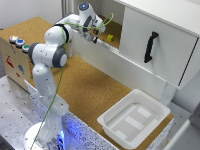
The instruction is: Lift the purple block
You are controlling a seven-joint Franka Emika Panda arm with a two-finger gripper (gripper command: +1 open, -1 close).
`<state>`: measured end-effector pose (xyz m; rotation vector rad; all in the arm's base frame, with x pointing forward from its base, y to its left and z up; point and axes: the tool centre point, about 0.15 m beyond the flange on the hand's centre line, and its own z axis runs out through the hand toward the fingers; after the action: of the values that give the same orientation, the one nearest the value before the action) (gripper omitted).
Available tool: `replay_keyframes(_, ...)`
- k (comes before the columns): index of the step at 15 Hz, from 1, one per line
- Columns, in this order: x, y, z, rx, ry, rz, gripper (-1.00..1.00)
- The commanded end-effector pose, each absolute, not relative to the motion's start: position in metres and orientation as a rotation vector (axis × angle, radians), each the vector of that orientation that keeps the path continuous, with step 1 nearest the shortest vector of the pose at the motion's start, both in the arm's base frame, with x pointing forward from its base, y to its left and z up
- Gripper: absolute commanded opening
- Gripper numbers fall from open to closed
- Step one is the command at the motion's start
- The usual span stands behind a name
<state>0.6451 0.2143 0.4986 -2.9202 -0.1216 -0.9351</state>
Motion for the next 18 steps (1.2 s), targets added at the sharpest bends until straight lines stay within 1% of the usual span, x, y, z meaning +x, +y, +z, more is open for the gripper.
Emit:
replay_keyframes(1,0.689,0.253,0.494,-3.180,-0.008,-0.782,1.00)
replay_keyframes(8,0.693,0.259,0.478,-3.161,0.130,-0.752,1.00)
replay_keyframes(15,0.701,0.254,0.473,-3.113,0.221,-0.740,1.00)
replay_keyframes(16,0.701,0.255,0.473,-3.107,0.221,-0.738,-1.00)
replay_keyframes(18,0.702,0.254,0.468,-3.095,0.238,-0.728,-1.00)
